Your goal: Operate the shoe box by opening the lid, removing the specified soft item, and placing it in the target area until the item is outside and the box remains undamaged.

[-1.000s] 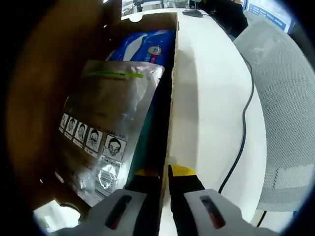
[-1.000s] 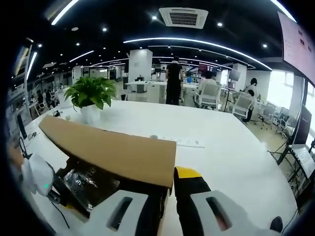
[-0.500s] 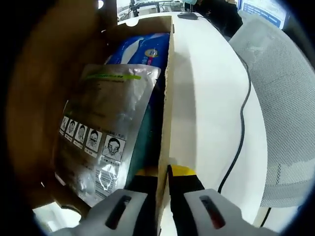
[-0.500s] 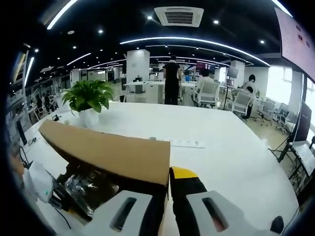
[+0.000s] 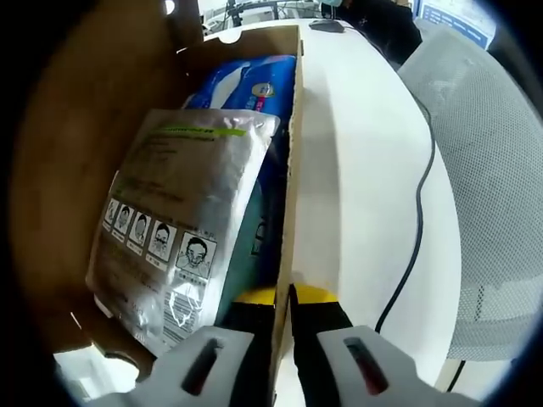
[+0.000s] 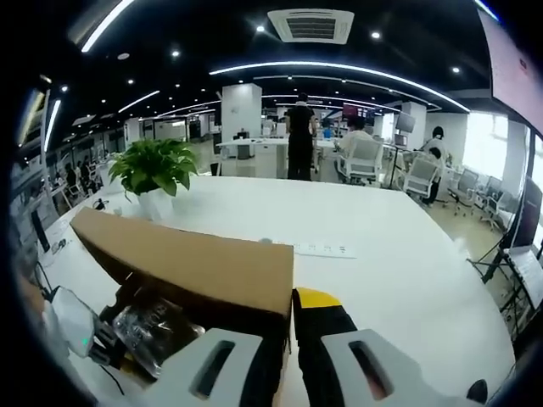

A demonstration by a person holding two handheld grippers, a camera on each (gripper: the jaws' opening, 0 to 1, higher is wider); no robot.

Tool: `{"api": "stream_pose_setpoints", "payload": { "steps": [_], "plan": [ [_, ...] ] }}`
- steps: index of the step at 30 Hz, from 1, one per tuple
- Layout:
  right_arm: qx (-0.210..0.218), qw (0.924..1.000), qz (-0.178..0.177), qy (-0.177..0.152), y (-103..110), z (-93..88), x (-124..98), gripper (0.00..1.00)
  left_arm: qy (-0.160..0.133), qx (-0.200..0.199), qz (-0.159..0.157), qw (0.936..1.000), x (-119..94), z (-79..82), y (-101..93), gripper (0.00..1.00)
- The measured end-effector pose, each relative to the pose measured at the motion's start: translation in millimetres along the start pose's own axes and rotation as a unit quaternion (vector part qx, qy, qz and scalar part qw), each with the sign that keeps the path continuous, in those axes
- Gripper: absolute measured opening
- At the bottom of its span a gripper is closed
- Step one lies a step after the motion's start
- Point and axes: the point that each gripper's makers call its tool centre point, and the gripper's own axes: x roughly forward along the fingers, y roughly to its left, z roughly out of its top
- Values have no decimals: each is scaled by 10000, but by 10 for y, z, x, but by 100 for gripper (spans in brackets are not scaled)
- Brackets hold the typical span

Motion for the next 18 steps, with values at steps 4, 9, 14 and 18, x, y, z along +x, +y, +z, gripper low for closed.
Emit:
{"api": "stream_pose_setpoints", "payload": {
  "steps": [4, 9, 14, 18],
  "plan": [
    [-51, 10000, 10, 0, -16, 48, 80, 0, -28, 14, -13, 10000, -3, -1, -1, 3],
    [16, 9999, 49, 92, -34, 86, 158, 0, -38, 6, -29, 10000, -3, -1, -7, 3],
    [142, 9997, 139, 173, -54, 100, 215, 0, -45, 15, -37, 10000, -2, -2, -5, 3],
    [10, 9996, 183, 220, -38, 114, 241, 0, -49, 21, -22, 10000, 8, 4, 11, 3]
  ]
}}
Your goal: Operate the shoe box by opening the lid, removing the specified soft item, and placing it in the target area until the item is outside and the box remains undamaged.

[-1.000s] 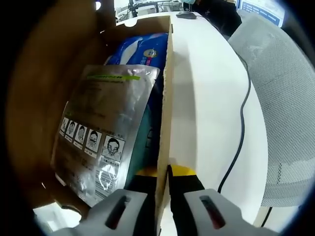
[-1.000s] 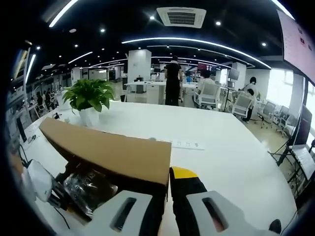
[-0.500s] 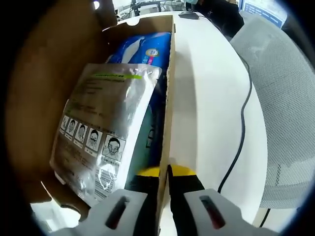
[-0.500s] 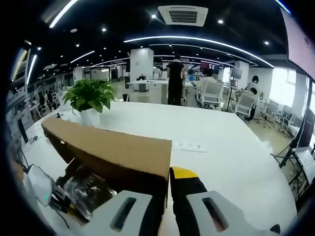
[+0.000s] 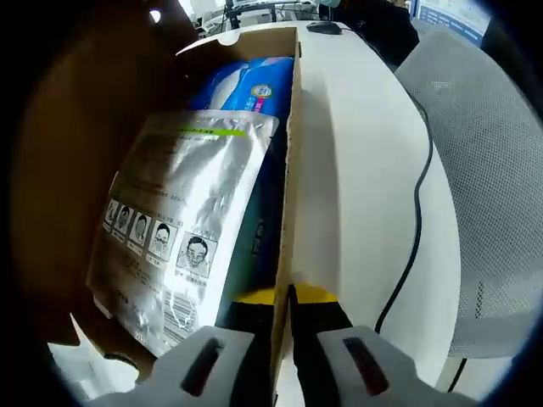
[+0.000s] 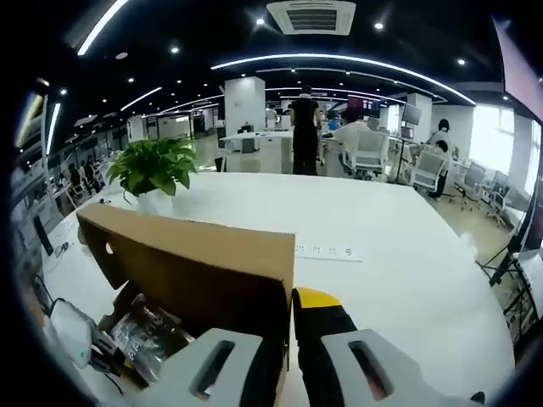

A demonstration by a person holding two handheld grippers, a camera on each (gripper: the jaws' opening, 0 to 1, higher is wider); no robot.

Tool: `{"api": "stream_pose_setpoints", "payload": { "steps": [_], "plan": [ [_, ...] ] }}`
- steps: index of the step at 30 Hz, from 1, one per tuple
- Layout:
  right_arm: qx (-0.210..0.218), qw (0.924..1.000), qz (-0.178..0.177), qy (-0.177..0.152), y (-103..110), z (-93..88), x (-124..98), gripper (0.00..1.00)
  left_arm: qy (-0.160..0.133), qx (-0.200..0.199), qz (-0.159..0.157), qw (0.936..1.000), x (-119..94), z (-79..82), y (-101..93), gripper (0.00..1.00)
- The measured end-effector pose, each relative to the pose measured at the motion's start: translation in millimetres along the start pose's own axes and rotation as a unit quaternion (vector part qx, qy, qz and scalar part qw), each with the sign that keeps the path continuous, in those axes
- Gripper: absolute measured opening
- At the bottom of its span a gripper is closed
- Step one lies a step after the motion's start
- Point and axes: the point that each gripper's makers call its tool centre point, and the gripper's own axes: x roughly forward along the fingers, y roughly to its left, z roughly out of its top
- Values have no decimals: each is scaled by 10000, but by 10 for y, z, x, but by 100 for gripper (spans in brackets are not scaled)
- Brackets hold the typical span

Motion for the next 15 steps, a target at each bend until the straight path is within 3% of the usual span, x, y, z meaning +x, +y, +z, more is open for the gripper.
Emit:
{"api": "stream_pose_setpoints", "payload": {
  "steps": [11, 15],
  "plan": [
    [-82, 9999, 22, 77, -13, 6, 148, 0, 10, -98, -9, 10000, 24, 1, 34, 3],
    [390, 9987, 122, 313, -7, -92, 214, 0, 6, -91, 8, 10000, 29, -4, 34, 3]
  ]
}}
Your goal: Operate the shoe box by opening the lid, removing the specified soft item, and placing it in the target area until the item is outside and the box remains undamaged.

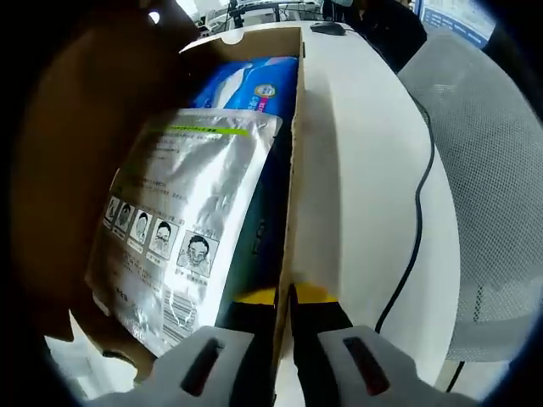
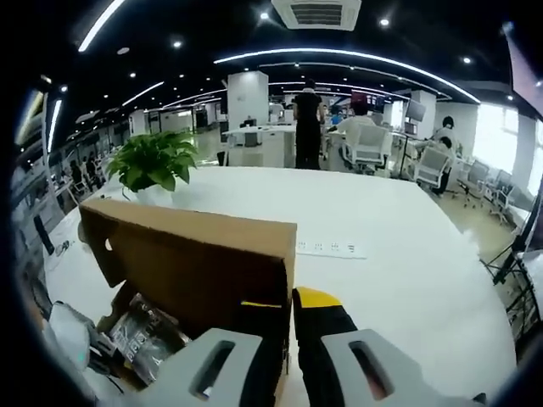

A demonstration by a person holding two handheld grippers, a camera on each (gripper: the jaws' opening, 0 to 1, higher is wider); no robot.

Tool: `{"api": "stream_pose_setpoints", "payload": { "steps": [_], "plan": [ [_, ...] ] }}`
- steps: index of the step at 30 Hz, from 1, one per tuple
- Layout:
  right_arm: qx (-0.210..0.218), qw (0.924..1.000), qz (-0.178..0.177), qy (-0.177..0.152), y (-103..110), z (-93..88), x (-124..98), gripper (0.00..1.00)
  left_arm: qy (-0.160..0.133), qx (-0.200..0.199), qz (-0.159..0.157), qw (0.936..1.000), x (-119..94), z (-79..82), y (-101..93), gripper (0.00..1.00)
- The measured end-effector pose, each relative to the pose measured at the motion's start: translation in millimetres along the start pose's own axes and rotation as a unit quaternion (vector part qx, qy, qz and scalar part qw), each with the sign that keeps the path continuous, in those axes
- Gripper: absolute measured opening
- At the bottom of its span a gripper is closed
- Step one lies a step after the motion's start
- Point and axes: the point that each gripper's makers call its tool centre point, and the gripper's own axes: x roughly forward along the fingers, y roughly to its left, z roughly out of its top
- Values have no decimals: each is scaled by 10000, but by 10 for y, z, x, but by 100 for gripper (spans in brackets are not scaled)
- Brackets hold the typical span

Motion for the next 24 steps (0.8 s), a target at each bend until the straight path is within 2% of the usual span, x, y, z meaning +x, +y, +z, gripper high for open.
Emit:
{"api": "stream_pose_setpoints", "payload": {
  "steps": [2, 3, 6, 11, 13, 17, 21, 23, 24],
  "plan": [
    [336, 9994, 89, 32, 8, 22, 2, 0, 2, 1, 13, 10000, 0, -2, -2, 3],
    [233, 9997, 97, 49, -8, 35, 15, 0, 11, -20, 3, 10000, 0, -4, 1, 3],
    [-738, 9968, 162, 247, 30, 40, 14, 0, 13, -19, -4, 10000, 2, -7, 2, 3],
    [-831, 9957, 290, 282, -4, 40, 38, 0, 7, 3, -9, 10000, 1, -5, 6, 3],
    [-992, 9941, 297, 319, -16, 54, 100, 0, 8, -1, -6, 10000, 1, -5, 8, 3],
    [-1021, 9931, 284, 508, -54, 71, 149, 0, 10, 4, -6, 10000, 0, -4, 13, 3],
    [-858, 9945, 241, 558, -74, 74, 222, 0, 6, 4, -2, 10000, -2, -4, 18, 3],
    [-1008, 9934, 198, 517, -47, 68, 211, 0, 3, -39, -4, 10000, -6, -3, 19, 3],
    [-1375, 9892, 170, 487, -60, 81, 238, 0, 3, -48, -3, 10000, -7, -2, 19, 3]
  ]
}}
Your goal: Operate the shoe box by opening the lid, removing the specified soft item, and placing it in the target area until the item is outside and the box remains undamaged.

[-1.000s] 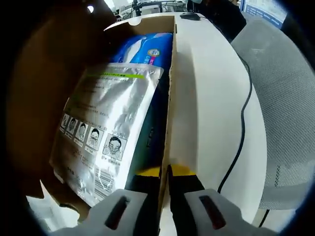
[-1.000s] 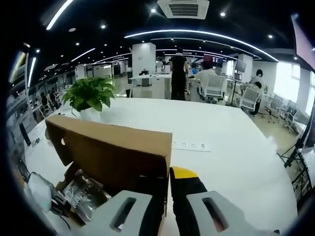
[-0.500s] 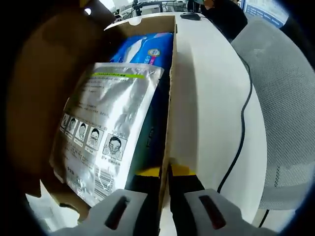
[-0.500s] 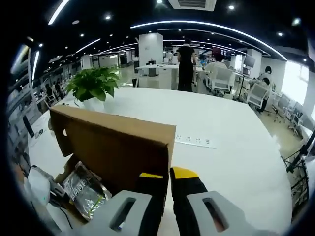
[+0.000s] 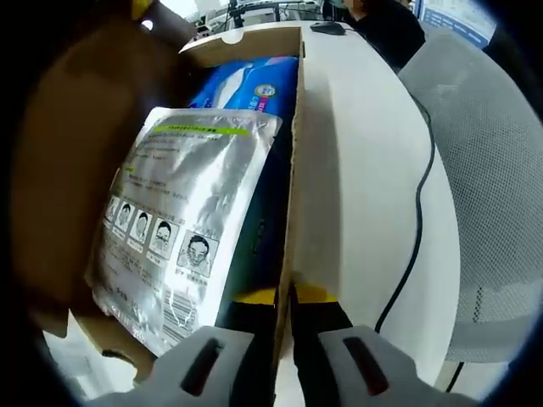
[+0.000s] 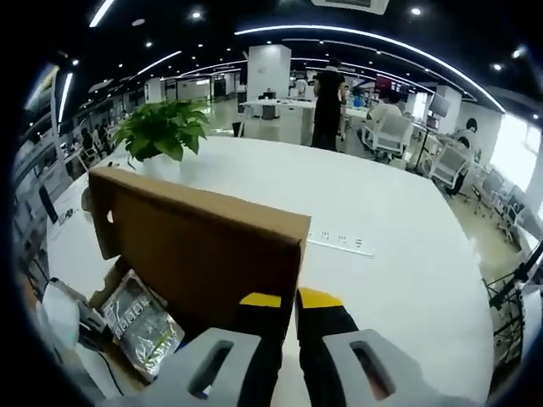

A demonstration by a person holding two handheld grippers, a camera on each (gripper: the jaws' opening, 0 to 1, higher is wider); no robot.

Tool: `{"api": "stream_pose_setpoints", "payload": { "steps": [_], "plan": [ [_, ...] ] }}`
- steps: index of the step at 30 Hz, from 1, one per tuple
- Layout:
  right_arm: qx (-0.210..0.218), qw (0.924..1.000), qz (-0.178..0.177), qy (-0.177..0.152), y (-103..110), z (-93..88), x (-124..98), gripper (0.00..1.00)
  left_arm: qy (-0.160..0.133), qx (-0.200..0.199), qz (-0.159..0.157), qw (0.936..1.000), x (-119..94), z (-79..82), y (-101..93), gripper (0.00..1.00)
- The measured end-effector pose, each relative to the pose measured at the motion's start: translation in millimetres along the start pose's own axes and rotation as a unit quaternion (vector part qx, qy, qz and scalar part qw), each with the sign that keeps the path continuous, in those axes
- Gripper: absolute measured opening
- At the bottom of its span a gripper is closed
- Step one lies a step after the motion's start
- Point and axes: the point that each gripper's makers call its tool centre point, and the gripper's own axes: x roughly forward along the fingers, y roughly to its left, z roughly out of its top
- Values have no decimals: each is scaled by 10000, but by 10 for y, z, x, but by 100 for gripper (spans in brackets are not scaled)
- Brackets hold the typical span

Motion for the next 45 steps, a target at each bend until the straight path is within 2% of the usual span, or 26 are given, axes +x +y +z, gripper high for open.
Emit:
{"api": "stream_pose_setpoints", "payload": {
  "steps": [2, 5, 7, 10, 13, 15, 17, 20, 21, 23, 25, 27, 31, 32, 33, 34, 36, 37, 39, 45],
  "plan": [
    [-397, 9992, -72, -26, 40, 0, -24, 1, 6, -35, 25, 10000, 2, 1, 1, 3],
    [225, 9997, 13, -39, 57, -13, -48, 0, 3, -24, 29, 10000, 2, 1, 1, 3],
    [173, 9998, 14, -13, -16, -19, -28, 0, 4, -24, 14, 10000, 2, 2, 2, 3],
    [226, 9997, 2, -7, -1, -24, -20, 0, -1, 6, 16, 10000, 4, 5, -1, 3],
    [831, 9965, 100, 9, 31, -39, -42, 0, -1, 3, 16, 10000, 7, 7, -3, 3],
    [1322, 9911, 153, 12, 41, -52, -62, 0, -2, 2, 21, 10000, 10, 8, -8, 3],
    [1427, 9896, 167, 14, -66, -65, -14, 0, -2, 4, 20, 10000, 11, 8, -9, 3],
    [1904, 9814, 182, -149, -12, -64, -34, 0, -7, 15, 22, 10000, 14, 8, -11, 3],
    [1712, 9850, 152, -126, 4, -75, -41, 0, -7, 15, 23, 10000, 15, 8, -13, 3],
    [1041, 9944, 27, -196, 14, -60, -28, 0, -10, 23, 28, 10000, 16, 8, -14, 3],
    [1222, 9924, 18, -158, 50, -77, -9, 0, -9, 21, 23, 10000, 17, 7, -14, 3],
    [1422, 9898, 14, -106, -17, -80, 91, 0, -6, 10, 17, 10000, 17, 6, -15, 3],
    [1415, 9898, -43, -125, 16, -116, 77, 0, -6, 9, 18, 10000, 18, 5, -12, 3],
    [1574, 9873, -44, -188, -1, -111, 100, 0, -5, 7, 18, 10000, 18, 5, -12, 3],
    [2015, 9792, 4, -214, 1, -121, 123, 0, -6, 9, 22, 10000, 17, 5, -12, 3],
    [2009, 9794, 20, -210, -14, -124, 141, 0, -9, 14, 26, 10000, 16, 5, -12, 3],
    [1483, 9888, -57, -183, -36, -128, 179, 0, -10, 14, 36, 10000, 15, 5, -14, 3],
    [1397, 9900, -97, -165, -31, -141, 199, 0, -9, 12, 35, 10000, 15, 6, -13, 3],
    [1515, 9884, -89, -51, -13, -208, 262, 0, -6, 4, 31, 10000, 14, 6, -12, 3],
    [1331, 9910, -131, -93, 16, -230, 263, 0, -9, 3, 35, 10000, 12, 5, -8, 3]
  ]
}}
